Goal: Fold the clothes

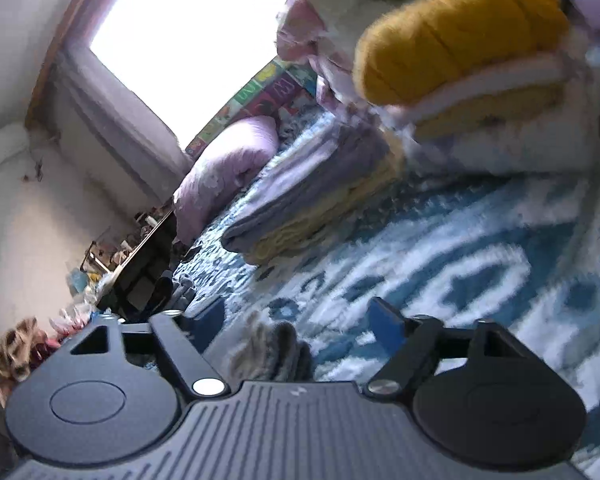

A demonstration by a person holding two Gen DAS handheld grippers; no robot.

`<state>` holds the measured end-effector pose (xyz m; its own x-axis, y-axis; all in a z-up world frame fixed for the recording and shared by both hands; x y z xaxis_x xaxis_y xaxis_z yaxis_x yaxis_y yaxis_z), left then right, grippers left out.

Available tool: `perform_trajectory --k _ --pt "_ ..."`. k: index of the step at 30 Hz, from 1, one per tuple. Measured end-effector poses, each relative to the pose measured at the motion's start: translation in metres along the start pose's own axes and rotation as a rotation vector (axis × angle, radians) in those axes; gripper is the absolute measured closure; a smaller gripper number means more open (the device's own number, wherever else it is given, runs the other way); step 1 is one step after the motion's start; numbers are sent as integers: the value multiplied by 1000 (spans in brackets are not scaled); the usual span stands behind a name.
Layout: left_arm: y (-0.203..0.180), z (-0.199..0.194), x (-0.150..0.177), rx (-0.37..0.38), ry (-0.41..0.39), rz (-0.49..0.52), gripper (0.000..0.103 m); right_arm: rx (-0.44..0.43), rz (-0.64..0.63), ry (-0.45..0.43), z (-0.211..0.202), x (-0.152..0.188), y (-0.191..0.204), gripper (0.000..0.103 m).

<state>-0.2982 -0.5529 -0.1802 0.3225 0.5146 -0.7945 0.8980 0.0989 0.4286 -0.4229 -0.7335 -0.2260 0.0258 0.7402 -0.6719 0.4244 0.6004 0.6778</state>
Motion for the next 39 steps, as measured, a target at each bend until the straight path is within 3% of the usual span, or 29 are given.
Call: perform_trajectory --k 3,6,8,11,13,15,17,21,22,24,27,29,34,37,39 --pt "51 -27 9 -45 -7 -178 69 -21 -127 -20 4 6 27 40" --pt "102 -32 31 -119 32 -351 70 -43 -273 -32 12 15 58 46" --pt "123 -26 43 -135 44 -443 71 -65 -399 -40 19 25 85 54" --pt "139 -12 58 -158 54 -540 71 -55 -522 -3 37 43 111 55" --pt "128 9 77 -159 102 -512 71 -8 -579 59 55 54 120 58" --pt "111 31 100 -153 171 -453 70 150 -595 248 86 64 107 60" --pt "104 28 98 -176 152 -403 70 135 -572 250 85 61 99 64" --pt "109 8 82 -176 115 -397 70 132 -635 219 74 63 104 65" --pt "108 2 81 -180 95 -393 67 122 -664 169 67 63 110 60" --pt "102 9 94 -158 163 -391 66 106 -671 128 61 63 115 51" --pt "92 11 97 -178 157 -348 66 153 -663 225 77 70 104 51" --pt "101 6 86 -146 178 -378 66 162 -677 218 73 72 106 51" --pt "139 -22 101 -137 135 -641 51 164 -623 111 45 65 107 47" --pt "167 -33 129 -89 125 -925 49 163 -454 103 42 53 88 32" --pt "179 -37 145 -50 117 -1102 47 147 -322 110 42 46 73 28"
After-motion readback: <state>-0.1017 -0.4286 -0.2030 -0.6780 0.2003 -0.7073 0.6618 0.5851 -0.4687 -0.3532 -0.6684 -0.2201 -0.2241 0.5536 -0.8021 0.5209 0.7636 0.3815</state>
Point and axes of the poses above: each gripper's, at about its wrist camera, not at the fingertips, and z roughly the way its jaws point, y to its left, x to its underside, the point moved 1 cm from there along z, roughly the way its jaws point
